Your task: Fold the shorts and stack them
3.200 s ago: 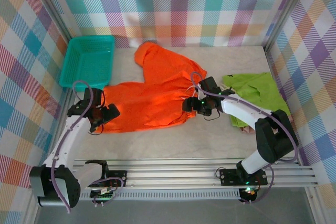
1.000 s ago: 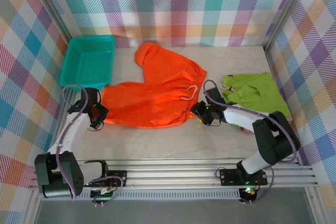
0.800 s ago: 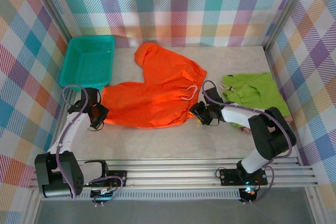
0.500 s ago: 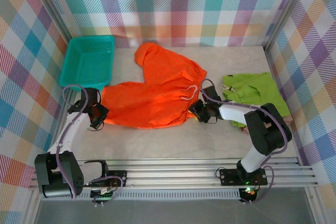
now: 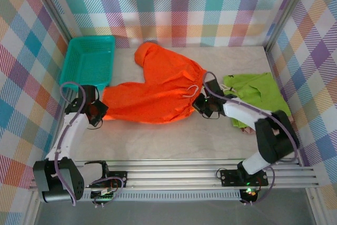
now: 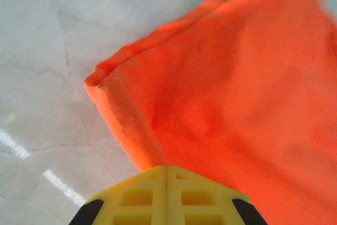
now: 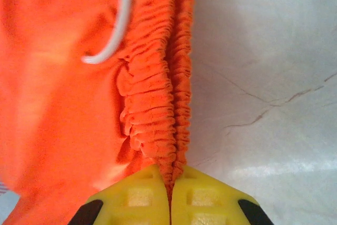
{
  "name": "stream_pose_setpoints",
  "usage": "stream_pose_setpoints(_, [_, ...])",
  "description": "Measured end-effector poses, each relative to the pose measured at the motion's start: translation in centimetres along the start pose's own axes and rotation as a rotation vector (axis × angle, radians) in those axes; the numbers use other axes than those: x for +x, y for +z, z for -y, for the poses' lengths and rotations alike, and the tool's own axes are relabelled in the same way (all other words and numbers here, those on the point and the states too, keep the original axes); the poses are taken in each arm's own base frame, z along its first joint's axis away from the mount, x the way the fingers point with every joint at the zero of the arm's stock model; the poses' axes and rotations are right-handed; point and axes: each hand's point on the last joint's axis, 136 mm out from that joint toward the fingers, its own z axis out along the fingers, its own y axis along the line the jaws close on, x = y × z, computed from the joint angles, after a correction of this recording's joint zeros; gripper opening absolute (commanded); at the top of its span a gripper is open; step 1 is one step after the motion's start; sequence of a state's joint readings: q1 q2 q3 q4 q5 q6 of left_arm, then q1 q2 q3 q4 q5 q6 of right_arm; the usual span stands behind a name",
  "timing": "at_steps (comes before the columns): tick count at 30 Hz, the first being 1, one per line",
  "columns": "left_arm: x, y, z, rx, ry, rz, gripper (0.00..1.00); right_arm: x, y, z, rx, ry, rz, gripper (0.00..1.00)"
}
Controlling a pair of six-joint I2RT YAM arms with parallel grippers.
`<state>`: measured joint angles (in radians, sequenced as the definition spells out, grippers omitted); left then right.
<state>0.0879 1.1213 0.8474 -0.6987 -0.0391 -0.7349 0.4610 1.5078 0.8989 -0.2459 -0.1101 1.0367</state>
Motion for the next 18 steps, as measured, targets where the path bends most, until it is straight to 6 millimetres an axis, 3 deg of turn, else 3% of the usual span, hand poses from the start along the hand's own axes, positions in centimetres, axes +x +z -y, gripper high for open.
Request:
stream_pose_setpoints(9, [-5.8, -11.4, 7.4, 0.287, 0.006, 0.183, 0.00, -5.5, -14.6, -10.6, -0.216, -0.249, 0.290, 0.00])
stream_pose_setpoints(15, [-9.8, -20.5, 12.6, 0.486, 0.029, 0.308, 0.00, -7.6, -20.7, -16.3, -0.292, -0.380, 0.379, 0.00])
stream_pose_setpoints(18, [-11.7, -24.0, 14.9, 0.563, 0.037, 0.363, 0.00, -8.3, -22.8, -19.1, -0.339, -0.434, 0.408, 0.00])
